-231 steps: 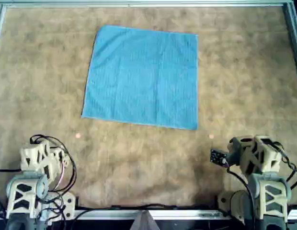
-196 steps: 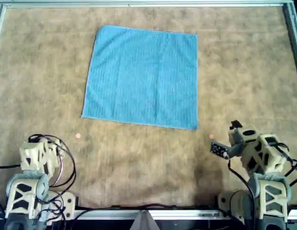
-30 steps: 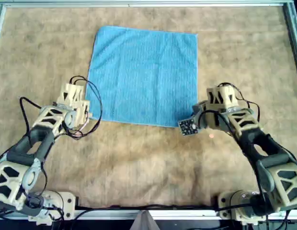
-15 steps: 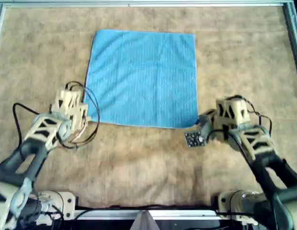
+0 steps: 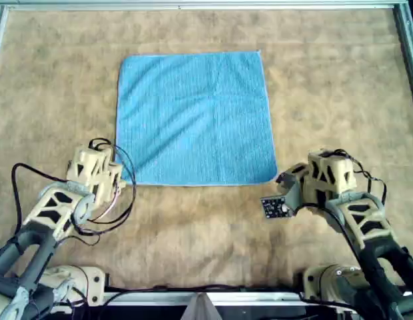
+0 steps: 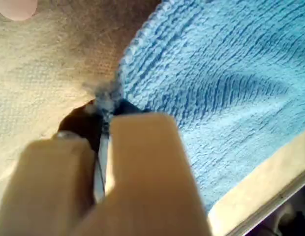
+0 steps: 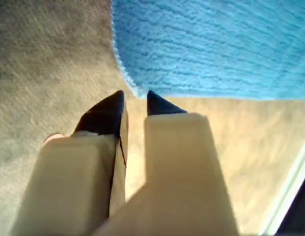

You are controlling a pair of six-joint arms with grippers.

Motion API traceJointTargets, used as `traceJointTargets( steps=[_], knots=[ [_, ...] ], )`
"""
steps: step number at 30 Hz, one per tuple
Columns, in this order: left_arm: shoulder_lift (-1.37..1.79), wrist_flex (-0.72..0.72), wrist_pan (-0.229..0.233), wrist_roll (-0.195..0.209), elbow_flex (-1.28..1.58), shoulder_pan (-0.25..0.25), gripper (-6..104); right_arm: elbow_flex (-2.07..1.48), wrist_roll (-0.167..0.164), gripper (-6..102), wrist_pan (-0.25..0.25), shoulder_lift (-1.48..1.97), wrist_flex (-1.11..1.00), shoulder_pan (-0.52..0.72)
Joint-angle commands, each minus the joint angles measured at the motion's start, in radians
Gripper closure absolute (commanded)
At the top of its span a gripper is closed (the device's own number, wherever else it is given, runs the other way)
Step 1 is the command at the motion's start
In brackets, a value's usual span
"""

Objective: Fold a cloth

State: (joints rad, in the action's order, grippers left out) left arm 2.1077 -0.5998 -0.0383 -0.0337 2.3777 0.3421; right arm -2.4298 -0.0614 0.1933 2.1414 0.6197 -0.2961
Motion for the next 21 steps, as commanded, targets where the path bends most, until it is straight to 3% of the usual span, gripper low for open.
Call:
traceJointTargets(
  steps=[1,4,9,13,21],
  knots=[
    [0.046,0.005,0.003,-0.003,-0.023,0.021,98,0.031,-0.005,79,-0.008,0.002,-0.041,0.006],
    [0.031,0.008,0.003,-0.003,-0.026,0.021,98,0.044,-0.006,75,0.000,-0.034,-0.041,0.003],
    [0.029,0.014,0.003,-0.003,-0.025,0.021,98,0.071,-0.008,49,-0.009,-0.072,-0.043,0.003],
    [0.029,0.014,0.003,-0.003,-0.032,0.021,98,0.095,-0.008,35,0.006,-0.123,-0.043,0.000],
    [0.029,0.014,0.003,-0.003,-0.029,0.021,98,0.210,-0.009,33,0.006,-0.272,-0.044,0.002]
  ],
)
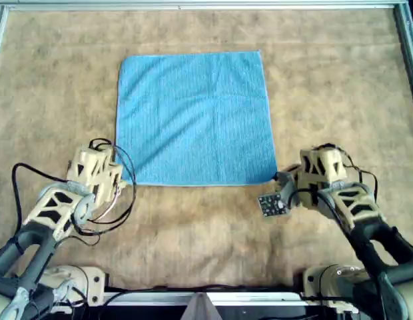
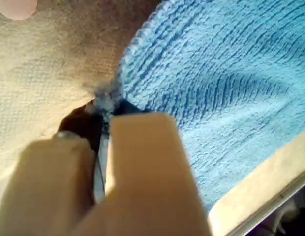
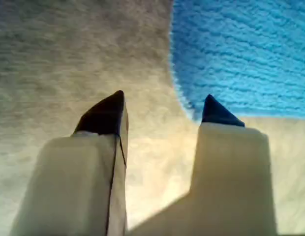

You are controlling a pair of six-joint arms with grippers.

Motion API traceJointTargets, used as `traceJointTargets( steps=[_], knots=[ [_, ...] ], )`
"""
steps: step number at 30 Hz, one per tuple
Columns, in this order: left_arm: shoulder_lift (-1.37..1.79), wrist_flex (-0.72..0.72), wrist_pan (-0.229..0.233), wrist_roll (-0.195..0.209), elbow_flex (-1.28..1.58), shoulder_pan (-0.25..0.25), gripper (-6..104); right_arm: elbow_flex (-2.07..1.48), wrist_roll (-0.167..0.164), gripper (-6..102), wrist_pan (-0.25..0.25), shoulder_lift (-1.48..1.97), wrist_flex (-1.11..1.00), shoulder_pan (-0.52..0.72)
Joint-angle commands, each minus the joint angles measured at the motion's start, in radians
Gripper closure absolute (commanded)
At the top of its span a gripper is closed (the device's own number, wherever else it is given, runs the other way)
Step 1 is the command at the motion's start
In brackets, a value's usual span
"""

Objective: Fold a cloth

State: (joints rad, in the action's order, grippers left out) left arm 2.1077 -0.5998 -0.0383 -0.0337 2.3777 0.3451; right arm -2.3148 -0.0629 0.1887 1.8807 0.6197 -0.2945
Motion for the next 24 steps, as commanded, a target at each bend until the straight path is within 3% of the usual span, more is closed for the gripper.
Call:
traceJointTargets(
  steps=[1,11,14,19,20,22,24],
  knots=[
    [0.029,0.014,0.003,-0.003,-0.028,0.018,98,0.112,-0.008,33,0.011,-0.026,-0.044,-0.002],
    [0.029,0.014,0.003,-0.003,-0.032,0.017,98,0.213,-0.008,38,0.011,-0.212,-0.044,-0.002],
    [0.029,0.014,0.003,-0.003,-0.032,0.017,98,0.233,-0.006,53,0.011,-0.224,-0.044,-0.002],
    [0.029,0.014,0.003,-0.003,-0.031,0.014,98,0.255,-0.005,88,0.012,-0.224,-0.115,0.000],
    [0.029,0.014,0.005,-0.003,-0.031,0.014,98,0.255,0.008,94,0.012,-0.224,-0.143,0.000],
    [0.029,0.014,0.005,-0.003,-0.028,0.014,98,0.238,0.009,100,0.012,-0.215,-0.187,0.000],
    [0.032,0.014,0.005,-0.003,-0.020,0.014,98,0.232,0.009,97,0.012,-0.212,-0.193,0.000]
  ],
)
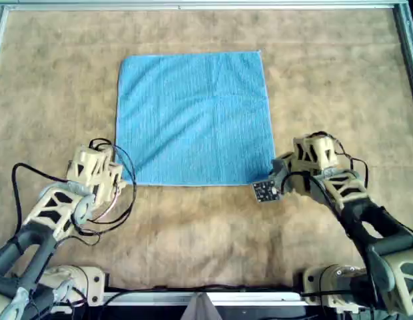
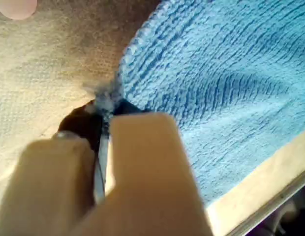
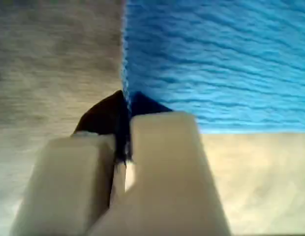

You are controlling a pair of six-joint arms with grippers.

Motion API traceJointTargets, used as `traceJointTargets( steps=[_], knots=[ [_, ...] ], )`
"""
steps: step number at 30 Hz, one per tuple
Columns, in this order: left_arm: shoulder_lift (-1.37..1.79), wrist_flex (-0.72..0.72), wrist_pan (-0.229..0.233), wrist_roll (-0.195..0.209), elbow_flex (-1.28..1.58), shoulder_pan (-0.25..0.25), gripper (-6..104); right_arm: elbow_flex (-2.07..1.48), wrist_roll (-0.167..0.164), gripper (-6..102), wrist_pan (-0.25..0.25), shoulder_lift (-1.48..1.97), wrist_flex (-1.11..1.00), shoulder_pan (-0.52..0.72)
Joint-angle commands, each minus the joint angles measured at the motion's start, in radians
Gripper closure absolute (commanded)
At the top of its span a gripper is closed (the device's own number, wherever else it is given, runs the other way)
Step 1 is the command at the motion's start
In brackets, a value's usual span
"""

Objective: Fold a cloth

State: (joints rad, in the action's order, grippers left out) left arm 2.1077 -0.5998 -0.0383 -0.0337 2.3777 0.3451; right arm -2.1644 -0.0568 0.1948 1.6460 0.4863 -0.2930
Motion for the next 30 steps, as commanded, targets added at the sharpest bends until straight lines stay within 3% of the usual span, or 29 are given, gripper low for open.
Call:
traceJointTargets(
  steps=[1,15,24,30],
  knots=[
    [0.037,0.014,0.005,-0.003,-0.017,0.014,98,0.078,0.005,96,0.006,0.023,-0.060,-0.002],
    [0.043,0.014,0.005,-0.003,-0.015,0.017,98,-0.230,0.005,95,-0.005,0.327,-0.058,0.012],
    [0.028,0.021,0.005,-0.003,-0.038,0.005,98,-0.198,0.005,95,-0.011,0.350,-0.081,0.008],
    [-0.023,0.186,0.021,-0.005,-0.095,0.003,98,-0.015,-0.011,95,-0.011,0.267,-0.087,0.011]
  ],
)
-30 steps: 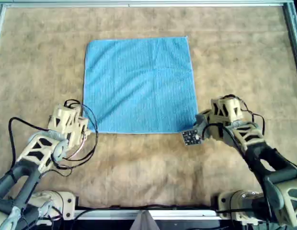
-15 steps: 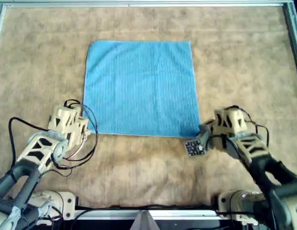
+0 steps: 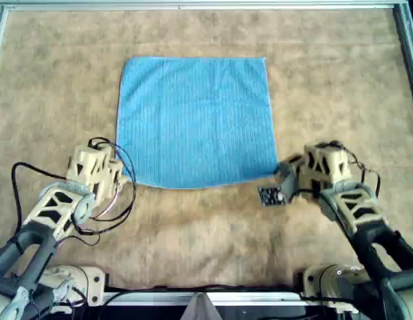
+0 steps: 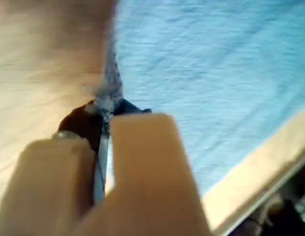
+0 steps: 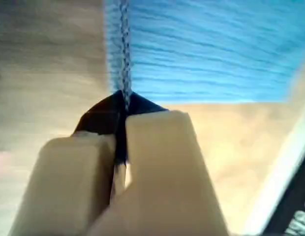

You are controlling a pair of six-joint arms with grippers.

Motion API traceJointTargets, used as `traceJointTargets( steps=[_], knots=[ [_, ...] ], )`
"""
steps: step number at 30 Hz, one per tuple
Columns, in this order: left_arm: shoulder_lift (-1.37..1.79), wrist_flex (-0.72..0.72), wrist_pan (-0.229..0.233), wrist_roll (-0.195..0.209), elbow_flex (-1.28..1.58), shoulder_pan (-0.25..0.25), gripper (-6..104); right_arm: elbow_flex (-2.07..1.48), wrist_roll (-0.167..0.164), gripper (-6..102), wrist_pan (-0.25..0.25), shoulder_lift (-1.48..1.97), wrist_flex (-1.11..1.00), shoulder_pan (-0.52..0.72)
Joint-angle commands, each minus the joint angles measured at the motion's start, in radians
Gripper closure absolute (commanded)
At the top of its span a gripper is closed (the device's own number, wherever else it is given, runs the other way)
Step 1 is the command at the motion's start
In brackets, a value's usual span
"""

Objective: Fold a cloth

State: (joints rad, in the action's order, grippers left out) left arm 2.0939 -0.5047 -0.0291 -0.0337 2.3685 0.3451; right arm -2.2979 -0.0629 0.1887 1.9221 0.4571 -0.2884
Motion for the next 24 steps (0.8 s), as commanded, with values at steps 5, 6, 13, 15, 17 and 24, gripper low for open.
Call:
traceJointTargets(
  steps=[5,6,13,15,17,24],
  knots=[
    [-0.181,0.238,0.014,-0.005,-0.167,0.002,98,0.321,-0.005,95,-0.005,-0.224,-0.163,0.009],
    [-0.216,0.256,0.014,-0.005,-0.193,0.002,98,0.360,-0.005,95,-0.005,-0.275,-0.184,0.009],
    [-0.476,0.314,0.014,-0.005,-0.503,-0.100,98,0.686,-0.005,95,-0.003,-0.563,-0.276,0.011],
    [-0.554,0.314,0.014,-0.005,-0.612,-0.129,98,0.790,-0.005,95,-0.005,-0.634,-0.285,0.014],
    [-0.629,0.314,0.014,-0.005,-0.723,-0.146,98,0.888,-0.005,95,-0.005,-0.704,-0.287,0.012],
    [-0.857,0.314,0.014,-0.005,-1.043,-0.163,98,1.270,-0.005,95,-0.005,-0.966,-0.287,0.015]
  ],
)
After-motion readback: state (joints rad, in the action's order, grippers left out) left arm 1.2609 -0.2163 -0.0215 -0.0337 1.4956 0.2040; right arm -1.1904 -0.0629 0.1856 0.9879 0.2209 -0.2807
